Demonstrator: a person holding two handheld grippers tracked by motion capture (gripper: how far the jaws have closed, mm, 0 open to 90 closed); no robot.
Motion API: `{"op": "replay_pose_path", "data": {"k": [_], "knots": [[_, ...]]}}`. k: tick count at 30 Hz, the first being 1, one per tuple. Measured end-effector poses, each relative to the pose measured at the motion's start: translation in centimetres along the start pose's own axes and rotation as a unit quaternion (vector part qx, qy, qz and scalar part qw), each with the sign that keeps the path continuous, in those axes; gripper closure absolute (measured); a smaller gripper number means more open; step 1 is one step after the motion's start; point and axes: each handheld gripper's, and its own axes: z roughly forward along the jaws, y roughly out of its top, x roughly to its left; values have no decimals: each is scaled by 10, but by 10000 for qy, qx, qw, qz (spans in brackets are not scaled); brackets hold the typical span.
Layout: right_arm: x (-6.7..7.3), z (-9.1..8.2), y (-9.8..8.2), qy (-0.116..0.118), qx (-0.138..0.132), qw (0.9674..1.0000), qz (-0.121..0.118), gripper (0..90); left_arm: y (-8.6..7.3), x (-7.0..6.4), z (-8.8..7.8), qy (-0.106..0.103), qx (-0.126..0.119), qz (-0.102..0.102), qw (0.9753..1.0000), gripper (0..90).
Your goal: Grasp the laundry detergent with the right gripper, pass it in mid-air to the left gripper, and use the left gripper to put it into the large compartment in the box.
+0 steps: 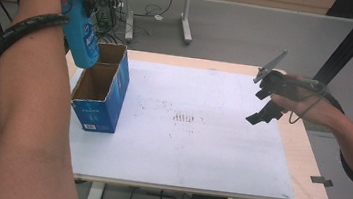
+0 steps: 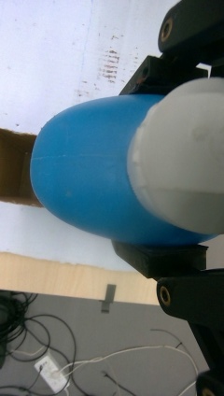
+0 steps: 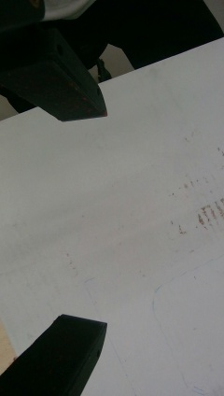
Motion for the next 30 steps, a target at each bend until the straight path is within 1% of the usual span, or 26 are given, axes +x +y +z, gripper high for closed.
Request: {"op": "replay_pose_path", "data": {"k": [3,4,5,7,8,9,10,11,12,14,16,18,21,22,23,24,26,27,28,30], "knots": [[-1,1,-1,4,-14,10000,-12,4,0,1,10,-16,42,-35,10000,369],[-1,1,-1,12,-12,10000,5,4,0,1,10,-16,42,-35,10000,369],[-1,1,-1,10,-8,10000,8,5,0,2,15,-15,48,-34,10000,369],[-1,1,-1,6,-11,10000,0,4,0,3,17,-25,72,-24,10000,369],[-1,1,-1,21,-26,10000,4,5,-1,3,20,-21,62,-41,10000,368],[-1,1,-1,12,-20,10000,-4,5,-1,5,26,-24,73,-12,10000,369],[-1,1,-1,12,-20,10000,-4,5,-1,5,26,-24,73,-12,10000,369],[-1,1,-1,19,-31,10000,-2,5,-2,5,29,-33,80,-20,10000,369],[-2,2,-1,5,-14,10000,-20,5,-2,7,37,-58,86,-34,9999,369],[-2,3,-1,-5,-4,10000,-6,5,-2,8,40,-58,82,-12,9999,368],[-2,3,-1,-10,-15,10000,-12,5,-2,8,52,-78,120,-46,9999,369],[-3,3,-1,-25,-6,10000,-13,5,-2,8,55,-73,109,-32,9999,369],[-4,2,-1,-32,-14,10000,1,5,-3,8,68,-90,152,0,9998,368],[-4,2,-1,-47,-14,10000,14,5,-3,8,76,-120,175,-10,9998,369],[-5,2,-1,-45,-12,10000,17,5,-3,8,80,-131,186,-2,9997,368],[-5,2,-1,-45,-12,10000,17,5,-3,8,80,-131,186,-2,9997,368],[-5,2,-2,-61,-2,10000,2,5,-4,7,91,-153,178,16,9997,369],[-6,2,-2,-62,4,10000,14,5,-6,7,101,-170,206,18,9996,369],[-6,2,-2,-62,4,10000,14,5,-6,7,101,-170,206,18,9996,369],[-7,2,-2,-78,6,10000,8,5,-6,6,108,-175,234,38,9996,368]]}}
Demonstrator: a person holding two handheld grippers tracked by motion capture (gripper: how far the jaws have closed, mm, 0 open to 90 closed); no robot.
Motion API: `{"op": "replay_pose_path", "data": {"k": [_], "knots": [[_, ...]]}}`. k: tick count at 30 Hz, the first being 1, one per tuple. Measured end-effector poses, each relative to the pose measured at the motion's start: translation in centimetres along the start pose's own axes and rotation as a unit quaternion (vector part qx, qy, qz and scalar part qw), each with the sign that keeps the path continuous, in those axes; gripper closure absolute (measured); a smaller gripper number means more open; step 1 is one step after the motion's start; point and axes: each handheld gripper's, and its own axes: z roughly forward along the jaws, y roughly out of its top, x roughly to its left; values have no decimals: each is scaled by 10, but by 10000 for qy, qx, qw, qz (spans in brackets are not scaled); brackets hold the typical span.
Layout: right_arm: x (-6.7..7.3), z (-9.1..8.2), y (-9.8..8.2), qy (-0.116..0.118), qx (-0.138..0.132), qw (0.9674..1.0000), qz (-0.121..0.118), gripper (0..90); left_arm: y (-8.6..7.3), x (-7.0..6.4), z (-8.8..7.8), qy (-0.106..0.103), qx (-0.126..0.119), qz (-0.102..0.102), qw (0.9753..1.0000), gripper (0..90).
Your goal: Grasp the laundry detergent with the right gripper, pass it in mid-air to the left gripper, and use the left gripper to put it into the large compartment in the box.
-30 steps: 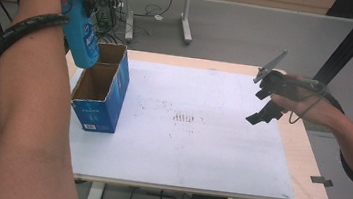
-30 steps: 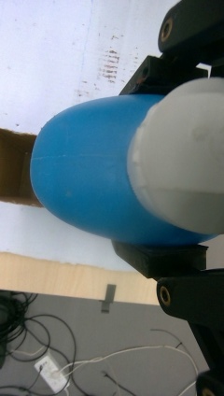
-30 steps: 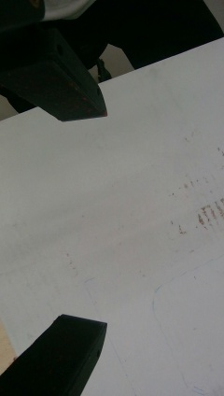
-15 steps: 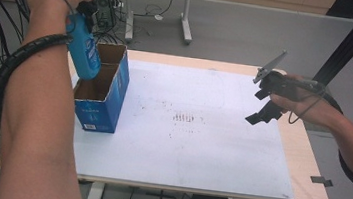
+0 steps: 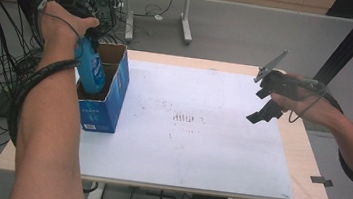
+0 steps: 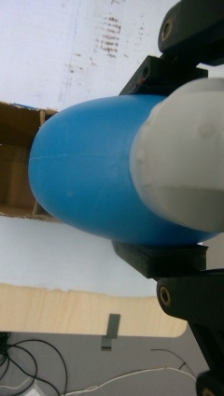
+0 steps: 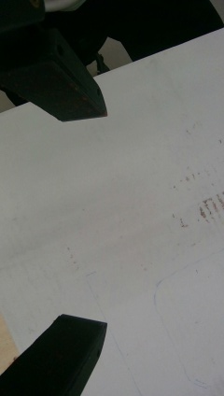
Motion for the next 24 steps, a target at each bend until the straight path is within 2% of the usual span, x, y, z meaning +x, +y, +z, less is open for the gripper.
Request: {"op": "replay_pose_path", "data": {"k": [3,4,6,7,9,10,12,14,19,24], "knots": [[-1,1,0,7,10,10000,-2,5,-1,-2,15,-13,6,38,10000,368],[-1,2,0,19,12,10000,5,5,-2,-4,23,18,-33,119,9999,369],[-1,3,0,27,16,10000,3,5,-3,-5,26,27,-39,143,9999,369],[-1,4,0,39,28,10000,13,5,-4,-7,35,14,-46,170,9998,369],[-2,5,0,36,34,10000,-2,5,-5,-7,40,3,-27,186,9998,369],[-2,6,0,32,22,10000,1,7,-7,-7,50,-9,-32,211,9998,369],[-3,7,-1,33,21,10000,3,8,-7,-7,53,-4,-24,217,9998,369],[-3,7,-2,29,25,10000,17,9,-9,-8,65,10,7,254,9997,369],[-4,7,-4,24,3,10000,47,8,-11,-6,78,-23,24,221,9997,369],[-6,9,-6,22,7,10000,81,8,-14,-5,89,-22,20,271,9996,369]]}}
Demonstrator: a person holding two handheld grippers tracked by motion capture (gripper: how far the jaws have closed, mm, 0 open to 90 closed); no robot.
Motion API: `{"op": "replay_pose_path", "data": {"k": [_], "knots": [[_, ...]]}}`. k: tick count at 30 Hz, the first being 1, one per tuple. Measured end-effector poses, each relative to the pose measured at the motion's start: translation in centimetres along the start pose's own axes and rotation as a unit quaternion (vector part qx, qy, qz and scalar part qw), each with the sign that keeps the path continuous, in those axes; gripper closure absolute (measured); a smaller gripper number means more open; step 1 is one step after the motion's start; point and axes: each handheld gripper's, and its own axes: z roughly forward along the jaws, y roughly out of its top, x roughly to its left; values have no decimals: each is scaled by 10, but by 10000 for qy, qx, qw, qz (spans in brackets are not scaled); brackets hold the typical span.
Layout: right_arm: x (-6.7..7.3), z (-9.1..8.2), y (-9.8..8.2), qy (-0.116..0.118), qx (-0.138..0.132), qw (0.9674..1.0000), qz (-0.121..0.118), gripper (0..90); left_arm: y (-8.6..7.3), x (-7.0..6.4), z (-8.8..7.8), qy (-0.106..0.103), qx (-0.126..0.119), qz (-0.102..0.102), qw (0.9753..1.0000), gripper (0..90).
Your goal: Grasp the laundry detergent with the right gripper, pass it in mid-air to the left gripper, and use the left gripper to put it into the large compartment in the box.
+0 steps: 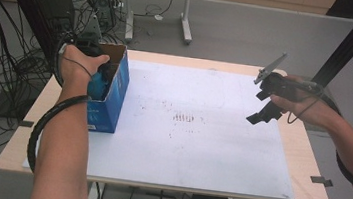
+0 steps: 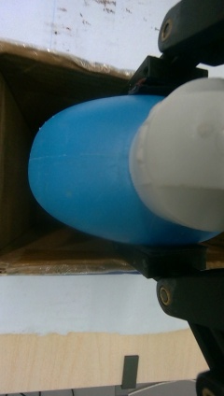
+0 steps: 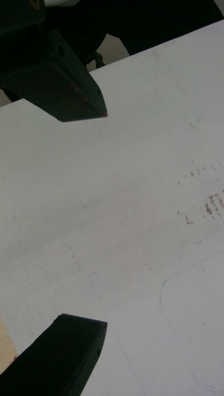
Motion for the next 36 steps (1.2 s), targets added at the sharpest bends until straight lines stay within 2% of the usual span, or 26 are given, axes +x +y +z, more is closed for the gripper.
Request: {"op": "replay_pose_path", "data": {"k": [15,36], "knots": [[-3,0,-5,-21,-54,9999,86,6,-7,0,24,42,-18,78,10000,367],[0,-4,0,-89,-96,9999,45,4,-8,2,24,-7,-36,28,10000,363]]}}
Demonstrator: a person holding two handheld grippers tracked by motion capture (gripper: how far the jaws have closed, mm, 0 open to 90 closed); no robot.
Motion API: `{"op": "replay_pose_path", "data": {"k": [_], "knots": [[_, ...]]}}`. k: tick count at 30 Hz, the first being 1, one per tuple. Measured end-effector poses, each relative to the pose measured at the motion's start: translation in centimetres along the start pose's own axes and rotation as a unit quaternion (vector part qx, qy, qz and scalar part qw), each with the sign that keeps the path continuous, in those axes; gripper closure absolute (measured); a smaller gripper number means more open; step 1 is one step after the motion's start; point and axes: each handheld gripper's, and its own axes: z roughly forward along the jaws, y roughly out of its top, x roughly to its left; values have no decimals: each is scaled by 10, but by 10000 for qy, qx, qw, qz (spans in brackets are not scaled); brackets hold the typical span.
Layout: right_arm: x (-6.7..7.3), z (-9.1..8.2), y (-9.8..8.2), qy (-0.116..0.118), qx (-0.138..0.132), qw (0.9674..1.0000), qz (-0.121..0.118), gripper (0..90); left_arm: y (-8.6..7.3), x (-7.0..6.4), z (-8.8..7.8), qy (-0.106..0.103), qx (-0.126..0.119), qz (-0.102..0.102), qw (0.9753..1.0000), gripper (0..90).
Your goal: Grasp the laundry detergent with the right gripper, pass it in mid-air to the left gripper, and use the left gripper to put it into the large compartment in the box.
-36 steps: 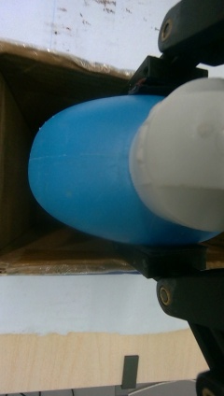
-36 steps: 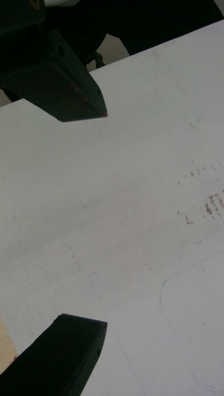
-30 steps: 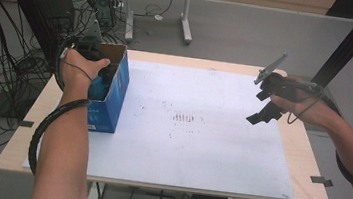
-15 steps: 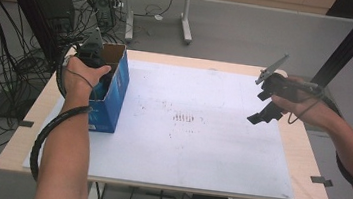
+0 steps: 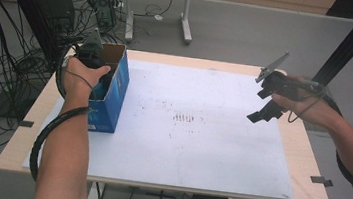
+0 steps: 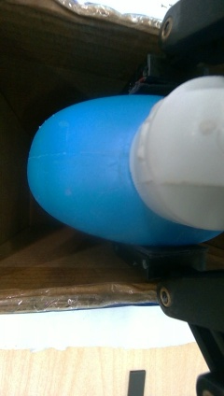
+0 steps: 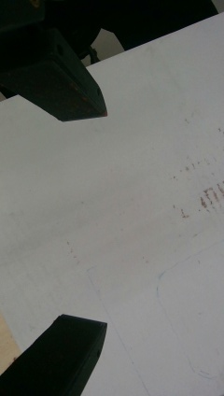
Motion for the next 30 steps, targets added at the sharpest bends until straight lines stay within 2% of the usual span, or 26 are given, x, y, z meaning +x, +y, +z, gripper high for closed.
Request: {"op": "replay_pose_path", "data": {"k": [17,30], "knots": [[1,-4,1,-31,39,10000,-21,4,1,1,0,-77,25,-34,10000,362],[1,-5,2,-45,55,10000,-42,4,1,1,0,-48,18,-10,10000,362]]}}
